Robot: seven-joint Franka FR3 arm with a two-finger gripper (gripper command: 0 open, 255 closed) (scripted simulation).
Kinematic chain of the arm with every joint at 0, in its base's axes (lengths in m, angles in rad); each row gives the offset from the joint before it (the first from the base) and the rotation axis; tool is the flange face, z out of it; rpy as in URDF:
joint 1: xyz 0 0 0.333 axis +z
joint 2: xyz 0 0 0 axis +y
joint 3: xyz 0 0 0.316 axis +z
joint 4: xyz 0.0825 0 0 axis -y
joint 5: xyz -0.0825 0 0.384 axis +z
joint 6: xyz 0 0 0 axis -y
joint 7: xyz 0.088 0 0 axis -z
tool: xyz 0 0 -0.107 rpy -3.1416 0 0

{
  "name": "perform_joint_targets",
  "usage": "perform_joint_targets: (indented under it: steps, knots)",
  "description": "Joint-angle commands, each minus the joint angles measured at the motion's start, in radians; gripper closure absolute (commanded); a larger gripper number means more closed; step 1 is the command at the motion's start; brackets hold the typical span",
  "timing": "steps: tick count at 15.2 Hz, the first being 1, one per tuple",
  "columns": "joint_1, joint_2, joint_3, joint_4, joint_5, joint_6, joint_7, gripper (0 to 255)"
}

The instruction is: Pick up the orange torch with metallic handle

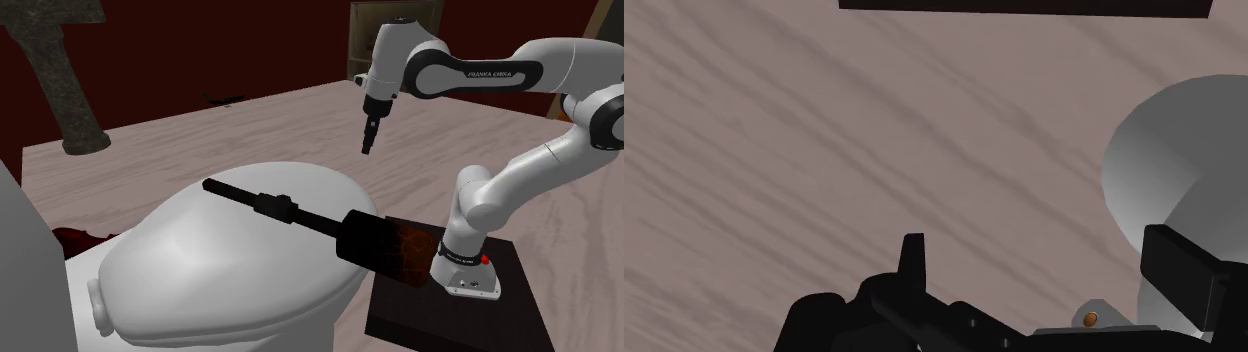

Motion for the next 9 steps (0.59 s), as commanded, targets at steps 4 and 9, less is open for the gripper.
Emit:
perform_joint_targets:
  steps: [4, 9]
  knots:
    - [0.015, 0.027, 0.069, 0.036, 0.044, -0.021, 0.090, 0]
    - [0.029, 0.098, 0.182, 0.122, 0.109, -0.049, 0.239, 0]
